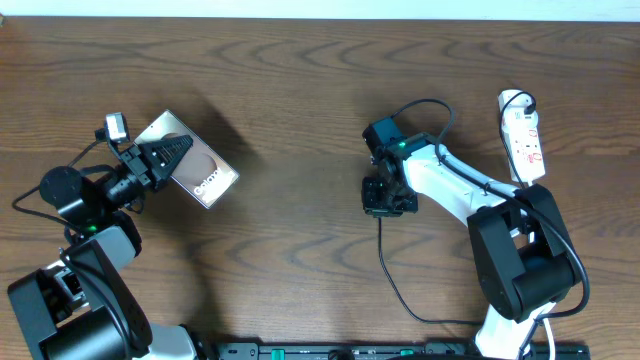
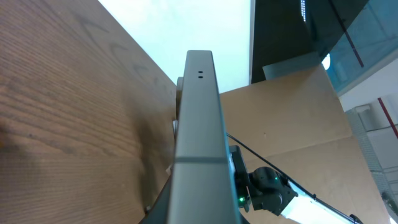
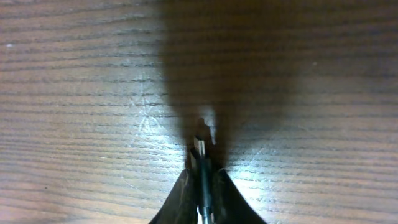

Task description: Plug charger to phone and switch on socket

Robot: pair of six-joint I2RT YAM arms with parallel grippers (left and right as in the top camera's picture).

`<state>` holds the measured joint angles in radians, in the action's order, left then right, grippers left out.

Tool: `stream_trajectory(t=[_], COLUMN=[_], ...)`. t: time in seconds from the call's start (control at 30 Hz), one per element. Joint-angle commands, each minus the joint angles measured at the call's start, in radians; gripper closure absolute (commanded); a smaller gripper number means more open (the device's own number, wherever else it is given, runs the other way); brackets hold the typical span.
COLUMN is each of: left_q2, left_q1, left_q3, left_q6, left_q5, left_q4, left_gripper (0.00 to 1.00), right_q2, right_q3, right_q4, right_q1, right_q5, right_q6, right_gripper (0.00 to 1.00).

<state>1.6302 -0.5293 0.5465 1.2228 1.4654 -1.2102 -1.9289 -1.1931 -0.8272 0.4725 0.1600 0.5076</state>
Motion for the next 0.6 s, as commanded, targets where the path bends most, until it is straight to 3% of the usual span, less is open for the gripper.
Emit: stream_trajectory(t=[0.0, 0.07, 0.57], left_q2=[-0.013, -0.013, -0.013], left_q1=[-0.004, -0.004, -0.004], left_q3=[0.0, 0.0, 0.0], left_q6=[-0.018, -0.018, -0.018], left_q5=[0.02, 0.02, 0.02], left_q4=[-0.011, -0.011, -0.011], left_gripper=[0.92, 0.93, 0.93], right_q2=[-0.053, -0.053, -0.053], right_q3=[0.024, 0.024, 0.025], right_q4=[-0.004, -0.004, -0.106], right_q1=[0.01, 0.01, 0.041], right_q5=[-0.01, -0.01, -0.011], right_q6=[0.011, 0.011, 0.011], right_gripper=[0.96, 0.99, 0.99])
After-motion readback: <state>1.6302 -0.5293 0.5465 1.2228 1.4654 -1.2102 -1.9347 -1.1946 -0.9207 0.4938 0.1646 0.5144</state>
